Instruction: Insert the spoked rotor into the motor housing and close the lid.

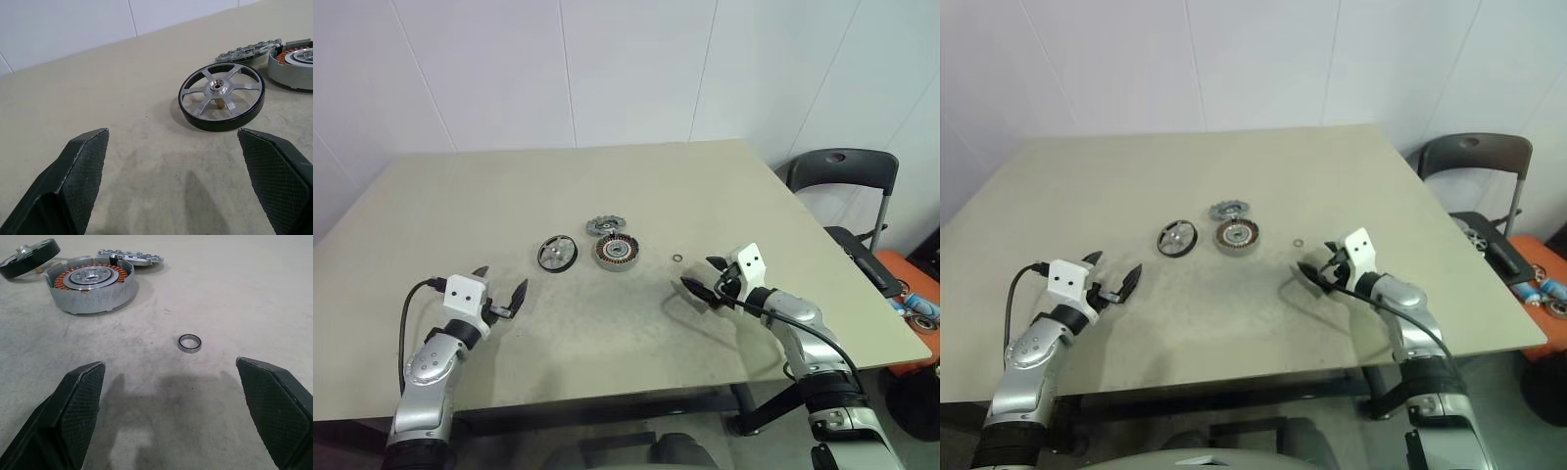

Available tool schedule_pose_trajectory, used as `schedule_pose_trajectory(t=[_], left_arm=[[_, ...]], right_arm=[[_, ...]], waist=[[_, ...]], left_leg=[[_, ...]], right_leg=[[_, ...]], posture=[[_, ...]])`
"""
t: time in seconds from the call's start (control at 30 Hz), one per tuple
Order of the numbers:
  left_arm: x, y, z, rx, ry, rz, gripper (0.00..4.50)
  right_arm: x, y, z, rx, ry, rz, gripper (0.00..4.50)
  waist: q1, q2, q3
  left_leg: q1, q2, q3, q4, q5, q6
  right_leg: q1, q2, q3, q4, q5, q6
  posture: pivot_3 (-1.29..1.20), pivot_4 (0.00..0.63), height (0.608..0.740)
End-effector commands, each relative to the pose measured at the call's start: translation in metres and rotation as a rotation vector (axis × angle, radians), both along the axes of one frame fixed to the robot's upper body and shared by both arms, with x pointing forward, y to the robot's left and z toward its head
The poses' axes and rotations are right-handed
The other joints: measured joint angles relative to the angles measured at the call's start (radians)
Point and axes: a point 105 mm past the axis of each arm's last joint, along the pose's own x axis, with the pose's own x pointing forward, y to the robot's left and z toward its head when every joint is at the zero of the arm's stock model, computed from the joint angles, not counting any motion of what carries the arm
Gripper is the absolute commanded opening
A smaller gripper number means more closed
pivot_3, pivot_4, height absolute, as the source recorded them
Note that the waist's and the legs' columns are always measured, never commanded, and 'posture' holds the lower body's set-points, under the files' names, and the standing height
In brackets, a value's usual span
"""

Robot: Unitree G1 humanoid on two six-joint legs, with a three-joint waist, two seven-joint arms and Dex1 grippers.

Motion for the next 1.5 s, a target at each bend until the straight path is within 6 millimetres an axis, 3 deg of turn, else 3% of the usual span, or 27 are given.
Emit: schedule_pose_trajectory(t=[0.03,1.07,1.33,1.5], left_arm=[[0.005,-0.002,0.013,0.024,-0.045,-0.014,4.47],[0.006,-0.001,0.016,0.027,-0.053,-0.012,4.47],[0.003,-0.001,0.017,0.042,-0.055,-0.023,4.47],[-0.003,-0.007,0.014,0.055,-0.056,-0.032,4.47]], right_arm=[[0.004,0.004,0.015,0.009,-0.06,0.012,4.49],[0.007,0.007,0.018,0.002,-0.077,0.024,4.49],[0.013,0.033,0.042,-0.075,-0.102,0.184,4.49],[0.033,0.059,0.046,-0.317,-0.078,0.276,4.49]], waist=[[0.0,0.0,0.0],[0.0,0.0,0.0],[-0.002,0.0,0.0],[-0.004,0.0,0.0]], left_leg=[[0.0,0.0,0.0,0.0,0.0,0.0],[0.0,0.0,0.0,0.0,0.0,0.0],[0.0,0.0,0.0,0.0,0.0,0.0],[0.0,0.0,0.0,0.0,0.0,0.0]], right_leg=[[0.0,0.0,0.0,0.0,0.0,0.0],[0.0,0.0,0.0,0.0,0.0,0.0],[0.0,0.0,0.0,0.0,0.0,0.0],[-0.001,0.0,0.0,0.001,0.0,0.0]], posture=[[0.0,0.0,0.74],[0.0,0.0,0.74],[0.0,0.0,0.74],[0.0,0.0,0.74]])
